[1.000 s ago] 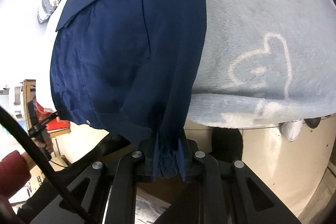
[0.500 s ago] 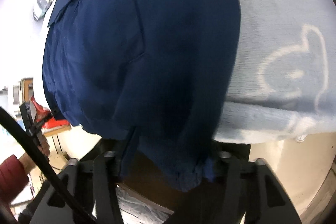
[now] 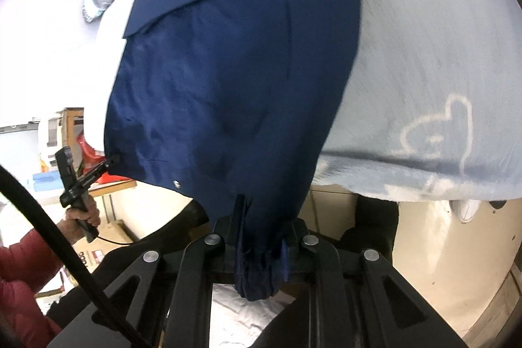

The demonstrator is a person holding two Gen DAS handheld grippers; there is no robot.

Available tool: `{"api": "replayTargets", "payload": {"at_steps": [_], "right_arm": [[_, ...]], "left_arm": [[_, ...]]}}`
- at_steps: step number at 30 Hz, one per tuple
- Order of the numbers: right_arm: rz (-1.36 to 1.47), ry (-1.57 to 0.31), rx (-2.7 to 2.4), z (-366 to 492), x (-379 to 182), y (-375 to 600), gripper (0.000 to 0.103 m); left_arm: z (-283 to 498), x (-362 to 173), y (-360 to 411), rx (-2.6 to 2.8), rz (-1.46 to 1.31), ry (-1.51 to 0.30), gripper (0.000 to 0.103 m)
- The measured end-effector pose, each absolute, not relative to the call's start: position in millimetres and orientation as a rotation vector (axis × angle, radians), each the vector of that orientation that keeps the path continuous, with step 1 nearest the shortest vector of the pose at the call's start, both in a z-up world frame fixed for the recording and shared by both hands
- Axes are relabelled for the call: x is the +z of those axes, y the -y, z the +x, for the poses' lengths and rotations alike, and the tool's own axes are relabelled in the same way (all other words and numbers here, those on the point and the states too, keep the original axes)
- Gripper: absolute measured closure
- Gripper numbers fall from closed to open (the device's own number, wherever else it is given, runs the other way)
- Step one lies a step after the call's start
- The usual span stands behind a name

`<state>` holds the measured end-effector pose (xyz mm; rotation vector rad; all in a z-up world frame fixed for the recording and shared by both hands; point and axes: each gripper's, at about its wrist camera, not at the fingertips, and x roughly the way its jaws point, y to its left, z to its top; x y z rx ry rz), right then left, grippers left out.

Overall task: Fold large clothes
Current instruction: 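Lift the hem with both tools and carry it toward the red collar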

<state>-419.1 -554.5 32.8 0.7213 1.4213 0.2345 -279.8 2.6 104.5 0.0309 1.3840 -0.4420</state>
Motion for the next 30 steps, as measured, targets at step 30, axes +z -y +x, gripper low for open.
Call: {"api": "replayTargets", "payload": {"at_steps": [30], "right_arm": [[0.75,-1.435,0.195,-361,93,551,0.085]], "left_arm": [[-219,25,-27,-0.534,-0.116,-1.549,0.047]]}}
